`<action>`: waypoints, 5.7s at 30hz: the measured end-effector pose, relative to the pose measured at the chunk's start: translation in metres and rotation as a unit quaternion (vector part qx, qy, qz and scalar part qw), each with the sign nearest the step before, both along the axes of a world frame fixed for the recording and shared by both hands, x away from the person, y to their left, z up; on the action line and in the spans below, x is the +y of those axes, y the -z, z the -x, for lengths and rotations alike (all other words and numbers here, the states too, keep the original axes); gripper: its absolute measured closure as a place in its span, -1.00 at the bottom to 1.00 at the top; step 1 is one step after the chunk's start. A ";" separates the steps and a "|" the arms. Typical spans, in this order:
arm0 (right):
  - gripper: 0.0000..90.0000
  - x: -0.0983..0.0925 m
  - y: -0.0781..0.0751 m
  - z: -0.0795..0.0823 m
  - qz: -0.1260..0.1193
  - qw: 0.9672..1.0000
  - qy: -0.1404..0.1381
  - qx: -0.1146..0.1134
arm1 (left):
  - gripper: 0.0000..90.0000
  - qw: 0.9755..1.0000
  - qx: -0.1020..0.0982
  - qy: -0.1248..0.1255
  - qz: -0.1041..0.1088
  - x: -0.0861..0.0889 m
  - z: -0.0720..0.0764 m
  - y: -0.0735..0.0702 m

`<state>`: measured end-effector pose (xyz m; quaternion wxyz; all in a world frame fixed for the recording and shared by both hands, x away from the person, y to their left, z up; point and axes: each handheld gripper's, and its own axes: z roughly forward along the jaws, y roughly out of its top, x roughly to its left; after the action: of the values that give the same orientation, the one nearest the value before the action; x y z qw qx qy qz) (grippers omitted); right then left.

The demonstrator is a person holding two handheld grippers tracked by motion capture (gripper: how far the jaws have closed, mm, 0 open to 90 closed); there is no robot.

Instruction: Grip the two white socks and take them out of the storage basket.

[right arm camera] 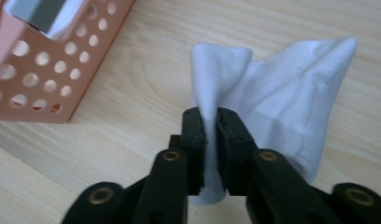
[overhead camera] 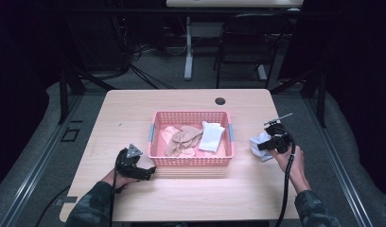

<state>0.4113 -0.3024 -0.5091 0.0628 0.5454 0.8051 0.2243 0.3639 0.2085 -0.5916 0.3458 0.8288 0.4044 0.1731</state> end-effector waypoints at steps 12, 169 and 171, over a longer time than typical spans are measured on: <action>-0.23 -0.006 -0.018 0.005 -0.016 0.999 0.017 -0.024 | -0.99 1.000 0.000 0.000 0.000 0.000 0.000 0.000; 1.00 0.131 -0.195 -0.005 -0.026 0.981 -0.112 -0.154 | -0.99 1.000 0.001 -0.002 -0.002 0.001 0.002 0.000; 1.00 0.123 -0.198 -0.003 -0.024 0.982 -0.106 -0.157 | -0.99 1.000 0.001 -0.002 -0.002 0.001 0.002 0.000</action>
<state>0.4145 -0.1789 -0.3112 0.1509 0.4163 0.8330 0.3317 0.3623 0.2093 -0.5914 0.3432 0.8292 0.4055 0.1738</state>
